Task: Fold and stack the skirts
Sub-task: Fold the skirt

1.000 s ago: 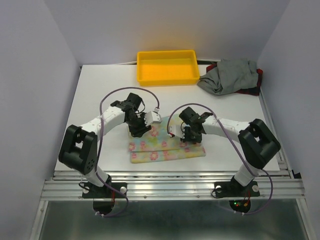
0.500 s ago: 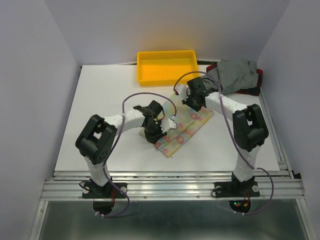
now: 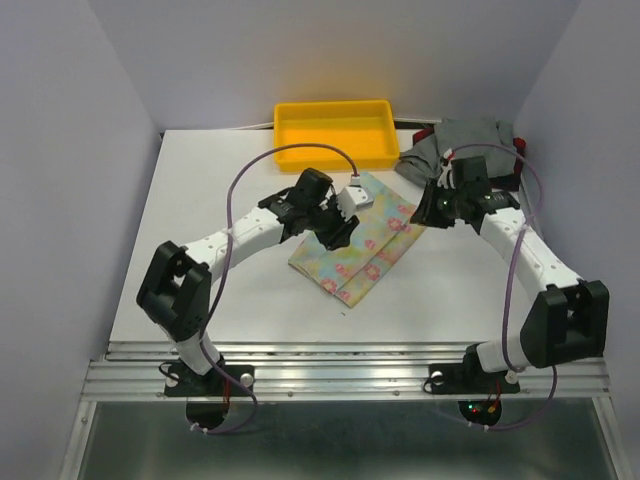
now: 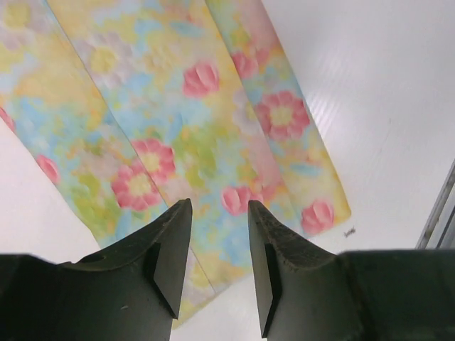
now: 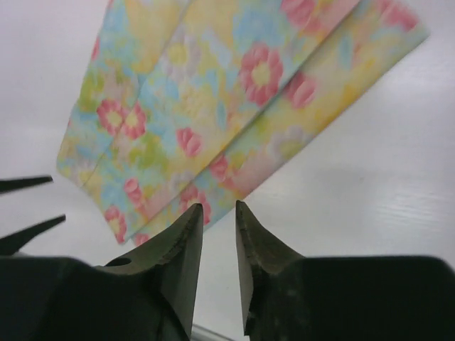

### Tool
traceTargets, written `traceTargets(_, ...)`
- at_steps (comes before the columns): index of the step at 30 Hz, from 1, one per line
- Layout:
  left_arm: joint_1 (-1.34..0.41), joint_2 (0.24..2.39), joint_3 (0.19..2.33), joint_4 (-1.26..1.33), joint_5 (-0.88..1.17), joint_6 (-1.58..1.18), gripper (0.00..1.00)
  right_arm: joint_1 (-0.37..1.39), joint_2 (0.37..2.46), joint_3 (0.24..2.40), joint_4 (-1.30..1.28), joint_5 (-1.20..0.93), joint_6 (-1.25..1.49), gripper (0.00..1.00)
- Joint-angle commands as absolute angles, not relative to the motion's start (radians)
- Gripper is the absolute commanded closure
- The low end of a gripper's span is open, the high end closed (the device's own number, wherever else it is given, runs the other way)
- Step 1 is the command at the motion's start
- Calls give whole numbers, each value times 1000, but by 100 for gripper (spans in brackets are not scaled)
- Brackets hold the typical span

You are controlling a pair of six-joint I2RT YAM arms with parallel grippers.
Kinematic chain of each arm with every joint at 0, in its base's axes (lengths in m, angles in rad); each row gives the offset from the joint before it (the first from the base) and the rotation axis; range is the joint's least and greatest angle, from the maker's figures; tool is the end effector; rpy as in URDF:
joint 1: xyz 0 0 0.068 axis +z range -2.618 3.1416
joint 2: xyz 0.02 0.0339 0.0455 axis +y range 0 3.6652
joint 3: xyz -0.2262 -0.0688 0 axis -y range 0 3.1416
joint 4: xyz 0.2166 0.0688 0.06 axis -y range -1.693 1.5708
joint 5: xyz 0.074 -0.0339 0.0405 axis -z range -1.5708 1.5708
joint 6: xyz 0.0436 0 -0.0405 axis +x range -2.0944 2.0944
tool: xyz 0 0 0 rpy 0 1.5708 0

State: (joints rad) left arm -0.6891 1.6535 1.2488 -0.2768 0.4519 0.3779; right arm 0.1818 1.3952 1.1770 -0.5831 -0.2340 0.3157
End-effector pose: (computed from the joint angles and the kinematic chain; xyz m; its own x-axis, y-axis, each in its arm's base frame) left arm 0.2575 -0.2368 0.2375 -0.1443 0.5489 -0.8233 0.9543 0.2971 0.0309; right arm 0.2794 0.0616 0.2643 -0.7754 0.1645 -0.6097 -0.0987 0.9220 0.3743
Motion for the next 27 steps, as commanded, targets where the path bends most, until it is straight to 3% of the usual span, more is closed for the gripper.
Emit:
traceTargets(1, -725, 1758, 1359, -227, 427, 243, 52, 176, 1463, 997, -431, -529, 558, 75)
traceTargets(5, -764, 1880, 1492, -238, 373, 183, 53, 140, 1488, 883, -280, -576, 639, 83)
traceTargets(12, -845, 2026, 1658, -316, 233, 175, 57, 129, 1503, 712, 29, -615, 755, 85)
traceTargets(21, -876, 2117, 1746, -356, 157, 178, 58, 129, 1581, 673, 107, -594, 735, 87)
traceTargets(27, -888, 2189, 1827, -408, 120, 172, 56, 129, 1722, 709, 98, -600, 693, 95)
